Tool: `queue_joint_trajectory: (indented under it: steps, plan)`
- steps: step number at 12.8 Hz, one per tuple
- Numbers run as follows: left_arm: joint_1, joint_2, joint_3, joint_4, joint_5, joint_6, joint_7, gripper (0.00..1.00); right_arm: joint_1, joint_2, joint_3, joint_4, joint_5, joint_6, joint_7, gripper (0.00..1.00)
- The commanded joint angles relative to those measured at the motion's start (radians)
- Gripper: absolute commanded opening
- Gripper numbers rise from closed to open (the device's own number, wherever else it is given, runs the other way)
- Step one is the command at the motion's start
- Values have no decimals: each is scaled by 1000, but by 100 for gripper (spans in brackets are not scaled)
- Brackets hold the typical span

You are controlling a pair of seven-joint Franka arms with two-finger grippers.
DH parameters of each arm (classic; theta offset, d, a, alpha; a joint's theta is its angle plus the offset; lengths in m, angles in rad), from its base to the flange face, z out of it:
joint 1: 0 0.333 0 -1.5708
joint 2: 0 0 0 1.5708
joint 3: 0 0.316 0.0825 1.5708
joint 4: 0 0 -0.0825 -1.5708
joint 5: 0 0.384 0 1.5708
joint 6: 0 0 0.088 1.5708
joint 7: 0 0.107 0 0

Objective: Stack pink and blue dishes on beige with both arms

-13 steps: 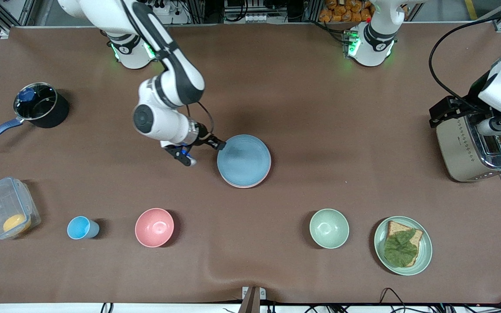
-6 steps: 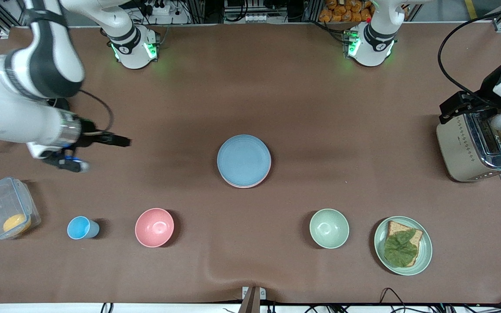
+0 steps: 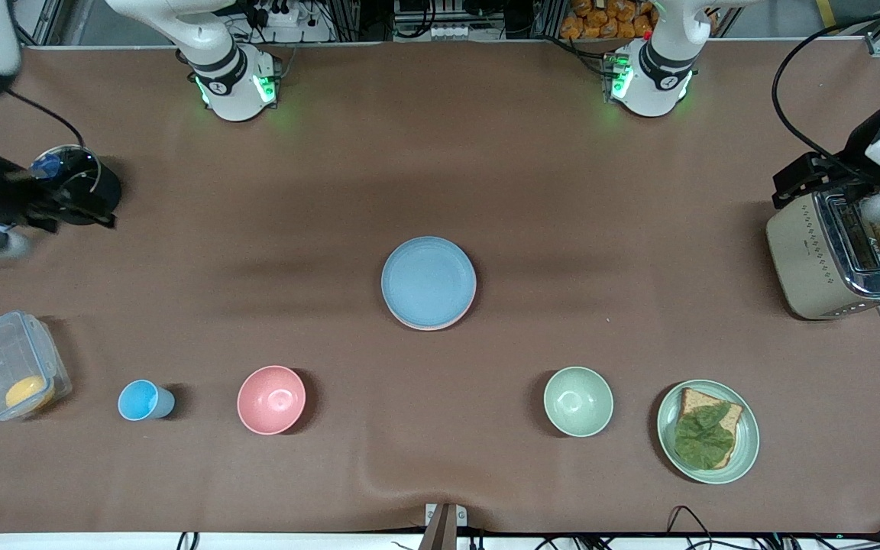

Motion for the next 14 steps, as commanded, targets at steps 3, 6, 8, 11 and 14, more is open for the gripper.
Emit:
queue_joint_trajectory:
  steps: [3,6,8,11,14]
  plan:
    - [-8,-33,13,-20,-2,-26,38,100,-144,-66,85,115,-31,-135,-88,100]
    - [-8,-27,7,-9,-1,-26,41,100,-161,-70,166,112,-30,-172,115,100]
    - [-8,-20,7,-8,8,-26,41,100,-170,-62,178,110,-30,-161,117,100]
    - [-2,-18,12,18,-1,-26,42,100,-150,-59,178,113,-35,-155,113,100]
    - [-2,-18,12,25,-2,-29,41,100,-115,-51,178,110,-64,-133,117,100]
